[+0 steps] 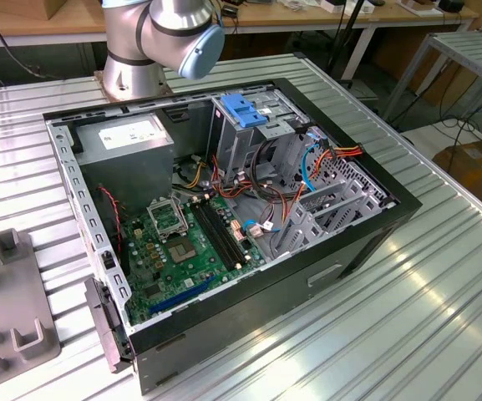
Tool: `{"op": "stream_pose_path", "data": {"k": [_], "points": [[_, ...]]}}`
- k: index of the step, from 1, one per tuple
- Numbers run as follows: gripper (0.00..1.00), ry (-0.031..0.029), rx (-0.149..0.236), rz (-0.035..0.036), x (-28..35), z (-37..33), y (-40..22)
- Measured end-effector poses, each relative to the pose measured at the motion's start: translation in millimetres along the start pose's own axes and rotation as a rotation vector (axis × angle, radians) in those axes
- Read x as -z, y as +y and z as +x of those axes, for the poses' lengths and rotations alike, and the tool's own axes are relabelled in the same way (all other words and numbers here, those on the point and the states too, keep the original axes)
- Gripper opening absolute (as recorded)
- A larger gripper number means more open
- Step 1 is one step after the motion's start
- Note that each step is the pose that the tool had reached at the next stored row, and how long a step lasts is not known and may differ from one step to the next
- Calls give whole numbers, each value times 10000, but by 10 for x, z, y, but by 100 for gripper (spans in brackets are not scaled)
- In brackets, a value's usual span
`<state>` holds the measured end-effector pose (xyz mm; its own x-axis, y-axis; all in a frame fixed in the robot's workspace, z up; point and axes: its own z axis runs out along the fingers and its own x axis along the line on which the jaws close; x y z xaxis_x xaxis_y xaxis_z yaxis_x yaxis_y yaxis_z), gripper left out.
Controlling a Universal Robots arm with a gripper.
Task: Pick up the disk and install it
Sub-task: 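Pick up the disk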
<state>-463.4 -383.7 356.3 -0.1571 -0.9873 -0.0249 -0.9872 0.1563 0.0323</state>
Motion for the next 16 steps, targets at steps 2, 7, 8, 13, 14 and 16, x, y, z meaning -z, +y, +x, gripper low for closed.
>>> {"op": "stream_pose_path", "data": {"k": [2,7,8,13,14,16], "points": [[54,-6,17,44,-22,3,19],[54,15,773,29,-100,4,20],[54,18,863,31,-111,2,20],[54,15,1105,139,-171,-8,49],[55,12,1112,179,-183,-5,70],[62,7,1113,198,-204,-9,86]]}}
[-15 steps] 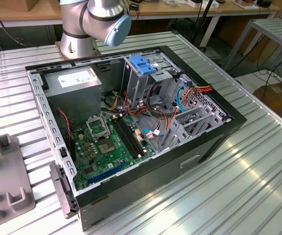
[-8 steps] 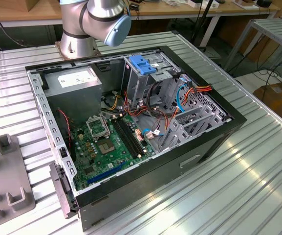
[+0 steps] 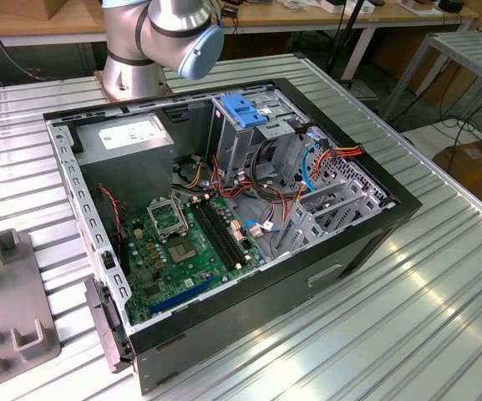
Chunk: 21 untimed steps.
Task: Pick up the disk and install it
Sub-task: 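Pick up the disk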
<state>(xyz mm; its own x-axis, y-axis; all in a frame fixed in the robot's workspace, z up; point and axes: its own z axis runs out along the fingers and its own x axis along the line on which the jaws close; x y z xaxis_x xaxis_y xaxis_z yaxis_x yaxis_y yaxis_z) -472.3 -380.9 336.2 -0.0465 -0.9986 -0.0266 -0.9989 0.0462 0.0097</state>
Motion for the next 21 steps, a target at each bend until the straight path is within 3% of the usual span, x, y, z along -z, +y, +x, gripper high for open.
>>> {"op": "stream_pose_path", "data": {"k": [13,21], "points": [[62,1,0,6,-188,-19,17],[62,-12,-1,6,-235,-18,17]]}}
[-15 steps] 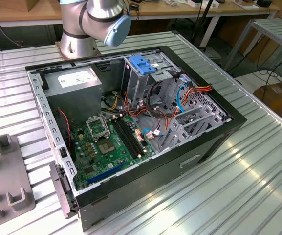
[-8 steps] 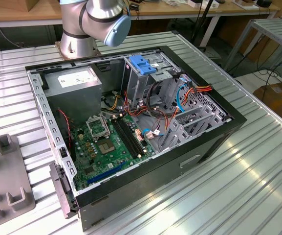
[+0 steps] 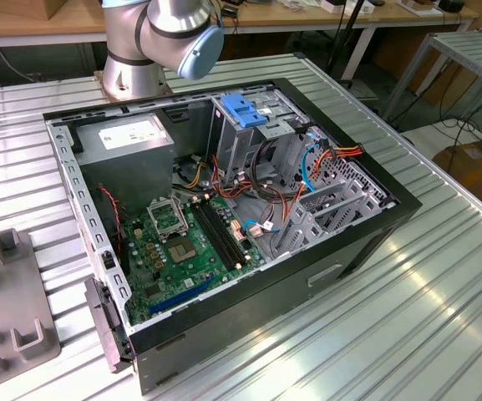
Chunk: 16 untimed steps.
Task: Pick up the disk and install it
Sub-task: 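Pick up the disk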
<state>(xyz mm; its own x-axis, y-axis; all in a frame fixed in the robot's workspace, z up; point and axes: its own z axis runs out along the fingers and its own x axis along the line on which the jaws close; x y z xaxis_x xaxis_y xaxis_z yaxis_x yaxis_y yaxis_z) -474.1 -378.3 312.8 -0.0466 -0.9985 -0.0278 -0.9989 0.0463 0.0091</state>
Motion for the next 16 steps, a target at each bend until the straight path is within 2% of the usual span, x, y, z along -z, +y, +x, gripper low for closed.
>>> {"op": "stream_pose_path", "data": {"k": [7,12,16], "points": [[62,-5,-1,-1,-64,2,-1],[62,-6,-12,-3,-134,4,-1],[62,-7,-146,-15,-165,-28,-2]]}}
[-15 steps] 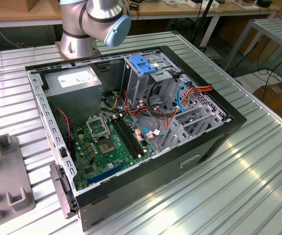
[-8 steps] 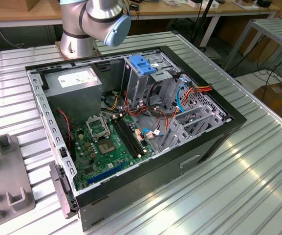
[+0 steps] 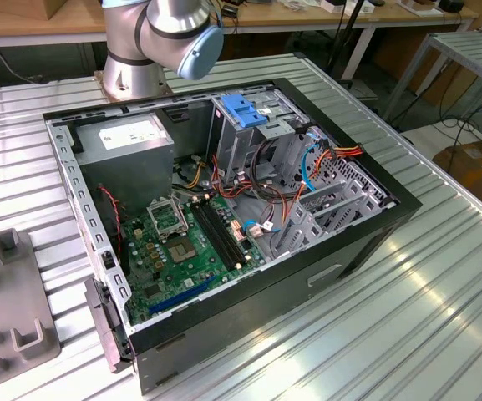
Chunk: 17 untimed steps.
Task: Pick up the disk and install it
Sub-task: 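Pick up the disk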
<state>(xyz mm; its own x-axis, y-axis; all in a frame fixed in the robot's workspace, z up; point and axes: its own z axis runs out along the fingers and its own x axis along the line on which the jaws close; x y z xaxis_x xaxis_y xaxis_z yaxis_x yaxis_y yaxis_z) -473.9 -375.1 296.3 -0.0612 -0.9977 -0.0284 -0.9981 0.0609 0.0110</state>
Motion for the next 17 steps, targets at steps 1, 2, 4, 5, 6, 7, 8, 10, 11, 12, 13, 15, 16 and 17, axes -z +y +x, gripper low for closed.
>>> {"op": "stream_pose_path", "data": {"k": [1,2,4,5,6,7,8,10,11,12,13,15,16,17], "points": [[62,0,-3,0,0,0,0],[62,1,-6,0,0,0,0],[62,0,-11,0,0,0,0],[62,0,-11,0,0,0,0],[62,0,-12,0,0,0,0],[60,0,-12,0,0,-1,0],[53,1,-11,0,0,0,0],[53,1,-11,0,0,0,0],[38,0,-11,0,-1,0,0],[37,0,-11,0,-2,0,0],[37,1,-11,0,-2,0,0],[37,0,-11,0,-3,0,0],[37,0,-11,0,-3,0,0],[37,1,12,-1,-3,0,0]]}}
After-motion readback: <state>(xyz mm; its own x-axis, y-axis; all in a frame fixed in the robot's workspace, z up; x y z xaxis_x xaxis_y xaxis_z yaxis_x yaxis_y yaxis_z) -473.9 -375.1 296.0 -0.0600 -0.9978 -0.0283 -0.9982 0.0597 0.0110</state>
